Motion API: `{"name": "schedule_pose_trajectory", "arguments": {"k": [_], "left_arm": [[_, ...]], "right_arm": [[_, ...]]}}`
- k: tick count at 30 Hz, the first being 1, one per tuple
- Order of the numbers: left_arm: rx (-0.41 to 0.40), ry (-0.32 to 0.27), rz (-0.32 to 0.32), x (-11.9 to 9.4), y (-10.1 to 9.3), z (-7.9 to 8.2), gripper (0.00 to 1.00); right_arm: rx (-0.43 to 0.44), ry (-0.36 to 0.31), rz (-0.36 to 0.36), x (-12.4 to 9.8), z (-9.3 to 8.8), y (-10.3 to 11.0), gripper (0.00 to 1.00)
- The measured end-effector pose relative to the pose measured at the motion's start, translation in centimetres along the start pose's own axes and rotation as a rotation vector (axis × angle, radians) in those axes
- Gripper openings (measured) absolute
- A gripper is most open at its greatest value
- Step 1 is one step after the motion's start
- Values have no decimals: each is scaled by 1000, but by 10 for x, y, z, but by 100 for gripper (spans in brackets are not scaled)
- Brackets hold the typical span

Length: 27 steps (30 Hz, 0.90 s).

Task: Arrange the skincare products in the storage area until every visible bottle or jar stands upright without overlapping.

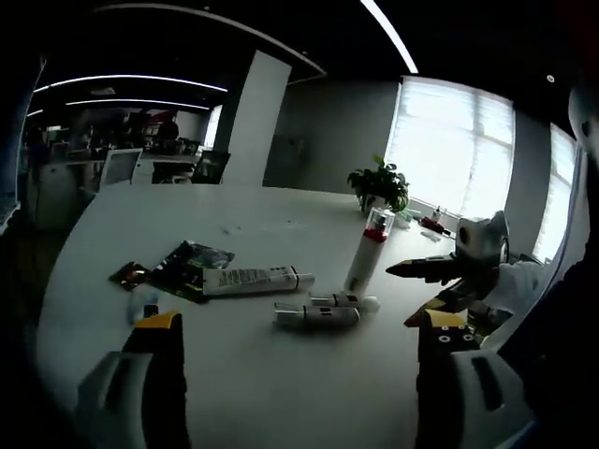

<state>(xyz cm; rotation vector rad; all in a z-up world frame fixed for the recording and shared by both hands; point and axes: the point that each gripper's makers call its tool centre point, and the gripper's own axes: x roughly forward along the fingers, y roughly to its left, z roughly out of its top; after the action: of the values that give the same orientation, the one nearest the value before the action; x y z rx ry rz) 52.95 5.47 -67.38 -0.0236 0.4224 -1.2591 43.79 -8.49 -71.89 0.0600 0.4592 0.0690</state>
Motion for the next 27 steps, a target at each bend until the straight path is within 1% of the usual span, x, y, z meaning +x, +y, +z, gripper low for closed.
{"name": "schedule_pose_trajectory", "arguments": {"k": [2,4,8,16,21,25,27], "left_arm": [[-5,-4,6,-6,3,-1,99],[-9,-13,17,-11,7,-1,99],[-22,-15,30,-18,12,-4,99],[-38,-9,32,-29,11,-12,99],[-54,-10,32,-31,11,-16,99],[-64,-27,16,-30,7,-15,99],[-70,-39,23,-30,7,-14,99]], "right_arm": [[4,-6,23,3,2,7,96],[16,1,30,6,1,13,99],[-5,15,38,9,1,25,99],[-23,41,81,18,3,45,100],[-74,53,124,29,12,56,100],[-123,79,144,40,15,57,100],[-160,88,146,43,19,56,100]]}}
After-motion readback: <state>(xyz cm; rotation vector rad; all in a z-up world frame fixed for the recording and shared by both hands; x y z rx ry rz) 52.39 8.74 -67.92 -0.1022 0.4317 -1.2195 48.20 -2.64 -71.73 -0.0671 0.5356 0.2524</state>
